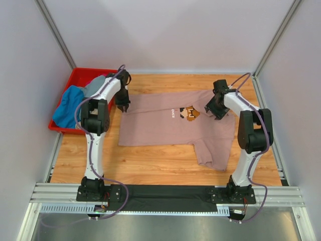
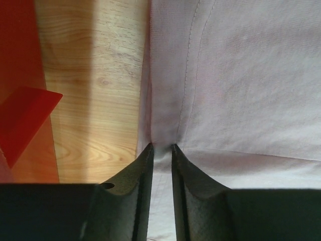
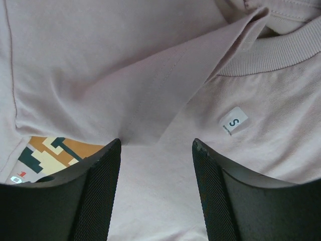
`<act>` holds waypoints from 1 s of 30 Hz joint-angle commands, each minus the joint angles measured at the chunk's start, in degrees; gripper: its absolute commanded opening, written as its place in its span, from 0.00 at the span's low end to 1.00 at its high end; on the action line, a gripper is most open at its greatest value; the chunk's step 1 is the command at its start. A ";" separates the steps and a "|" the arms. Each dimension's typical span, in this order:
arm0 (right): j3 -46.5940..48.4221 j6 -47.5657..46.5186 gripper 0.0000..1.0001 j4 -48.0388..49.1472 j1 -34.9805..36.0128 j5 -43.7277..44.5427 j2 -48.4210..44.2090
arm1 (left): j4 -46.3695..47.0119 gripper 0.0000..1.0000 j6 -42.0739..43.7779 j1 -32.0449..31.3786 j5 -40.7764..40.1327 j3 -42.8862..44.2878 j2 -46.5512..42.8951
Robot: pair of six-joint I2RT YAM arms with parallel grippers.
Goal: Fold and stack the t-shirts
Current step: Fold the tshirt
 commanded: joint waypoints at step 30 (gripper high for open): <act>4.17 -3.78 0.00 -0.82 -0.97 1.35 -0.96 | -2.14 0.00 0.50 0.02 -8.93 6.04 -0.13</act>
